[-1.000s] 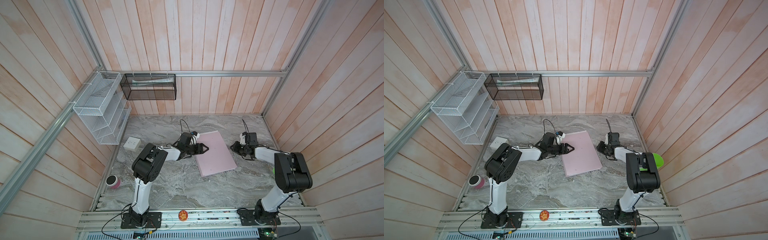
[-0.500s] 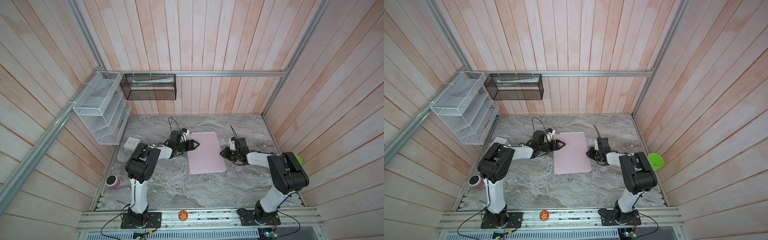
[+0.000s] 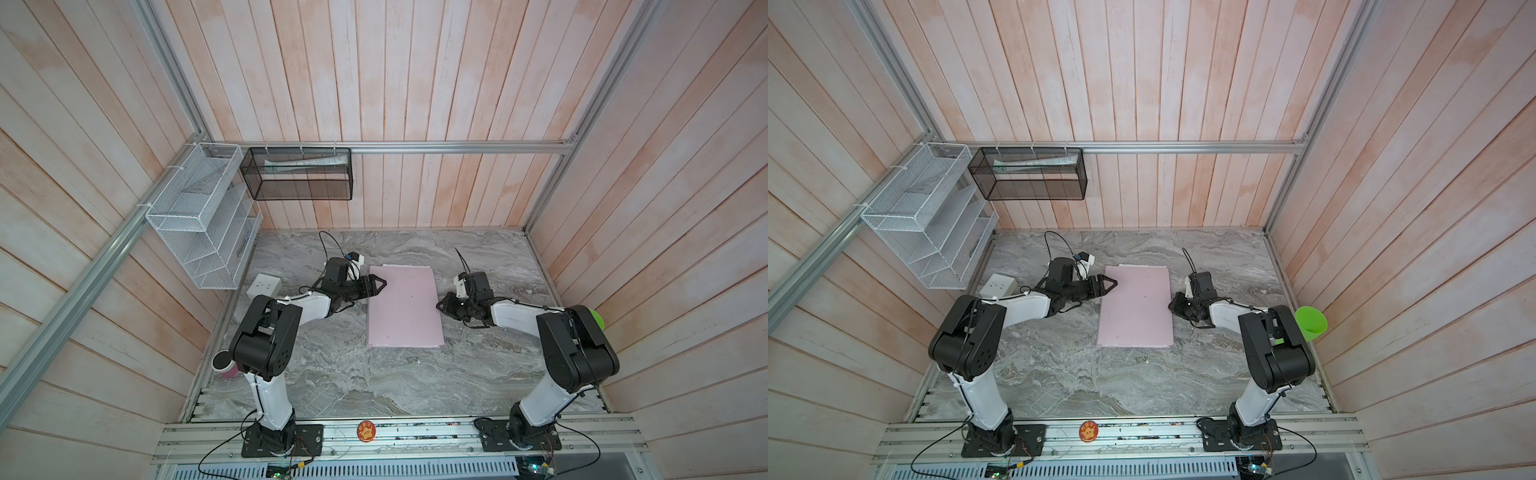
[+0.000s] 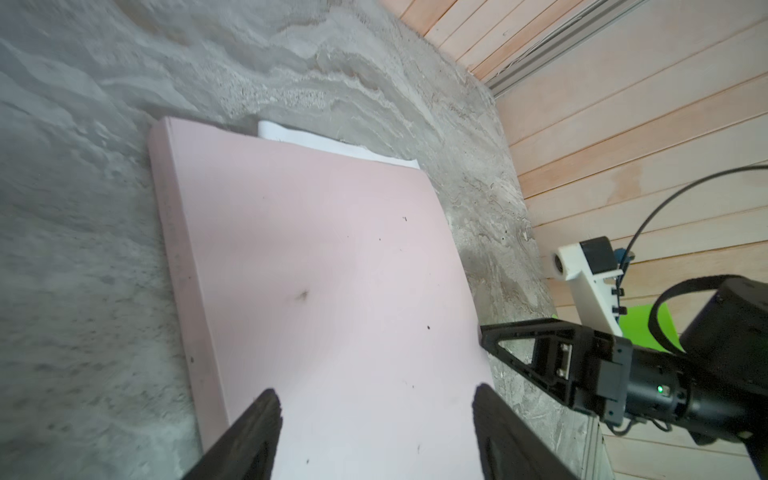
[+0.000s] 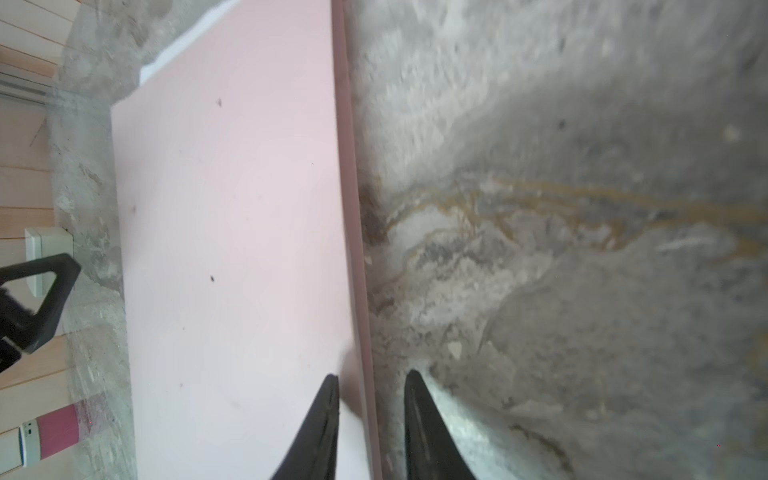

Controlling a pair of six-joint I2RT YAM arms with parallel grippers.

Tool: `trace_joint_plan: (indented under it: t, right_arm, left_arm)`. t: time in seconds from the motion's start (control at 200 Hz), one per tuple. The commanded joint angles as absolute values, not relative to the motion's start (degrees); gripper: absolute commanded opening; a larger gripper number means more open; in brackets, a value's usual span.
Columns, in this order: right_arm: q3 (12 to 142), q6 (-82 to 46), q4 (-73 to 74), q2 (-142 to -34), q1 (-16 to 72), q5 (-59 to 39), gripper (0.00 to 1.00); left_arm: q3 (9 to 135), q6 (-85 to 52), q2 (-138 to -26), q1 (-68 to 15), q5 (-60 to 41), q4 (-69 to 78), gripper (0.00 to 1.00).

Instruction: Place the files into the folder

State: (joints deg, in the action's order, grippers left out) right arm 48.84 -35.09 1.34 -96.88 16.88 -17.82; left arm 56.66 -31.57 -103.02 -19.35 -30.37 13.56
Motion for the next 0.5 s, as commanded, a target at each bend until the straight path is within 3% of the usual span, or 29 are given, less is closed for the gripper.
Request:
trace_joint_plan:
  t: [0.0,0.22,0.415,0.495]
  right_arm:
    - [52.9,-31.1,-3.5,-97.9,15.7,-15.3,0.26]
    - [66.2,-24.6,-10.6,-101.5,14.9,-15.6,0.27]
    - [90.7,-16.4,-27.4,-116.1,15.3,-22.5,0.28]
    - [90.8,-16.4,-25.0,-115.8,16.1,-23.5,0.28]
  left_arm:
    - [54.8,-28.5,-96.9,-18.8,-25.7,9.8,0.79]
    - [48.3,-25.6,-86.0,-18.8,-19.5,5.4,0.81]
    - [42.1,-25.8,-78.9,-18.8,-19.5,1.7,0.82]
    - [37.4,-26.7,-73.7,-18.8,-17.7,2.1,0.82]
